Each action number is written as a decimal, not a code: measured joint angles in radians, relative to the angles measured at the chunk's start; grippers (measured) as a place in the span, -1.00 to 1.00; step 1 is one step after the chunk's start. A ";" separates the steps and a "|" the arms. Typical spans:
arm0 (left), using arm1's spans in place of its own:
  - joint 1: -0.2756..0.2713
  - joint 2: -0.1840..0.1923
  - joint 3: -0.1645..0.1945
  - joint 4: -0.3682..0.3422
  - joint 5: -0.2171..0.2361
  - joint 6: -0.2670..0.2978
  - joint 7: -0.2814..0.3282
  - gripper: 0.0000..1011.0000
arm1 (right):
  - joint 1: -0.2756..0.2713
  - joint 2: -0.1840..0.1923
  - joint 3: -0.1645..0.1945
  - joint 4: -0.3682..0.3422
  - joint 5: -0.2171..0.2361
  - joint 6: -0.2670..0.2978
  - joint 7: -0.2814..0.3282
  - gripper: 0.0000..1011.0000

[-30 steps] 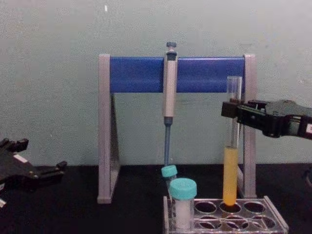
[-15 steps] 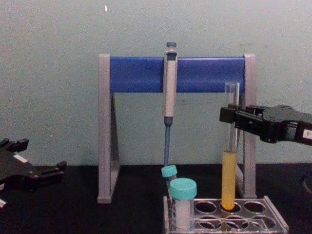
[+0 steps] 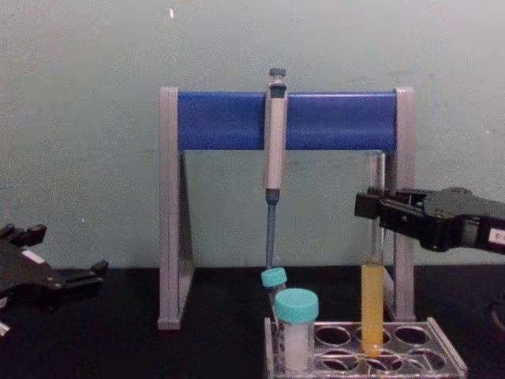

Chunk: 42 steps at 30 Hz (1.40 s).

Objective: Pick up the test tube from the test tube rack, shake it, then place it back into the test tube rack.

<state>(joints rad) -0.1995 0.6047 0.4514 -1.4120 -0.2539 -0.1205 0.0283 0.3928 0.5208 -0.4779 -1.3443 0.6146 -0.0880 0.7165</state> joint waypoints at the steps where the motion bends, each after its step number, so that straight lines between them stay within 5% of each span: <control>1: 0.000 0.000 0.000 0.000 0.000 0.000 0.000 0.98 | 0.000 0.000 -0.001 0.002 -0.001 -0.001 0.001 -0.54; 42: 0.000 0.000 0.000 0.000 0.000 0.000 0.000 0.98 | 0.010 -0.017 -0.023 0.071 -0.025 0.011 0.024 -0.54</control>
<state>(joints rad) -0.1995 0.6047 0.4515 -1.4120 -0.2539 -0.1205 0.0283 0.4028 0.5033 -0.5014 -1.2730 0.5899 -0.0768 0.7410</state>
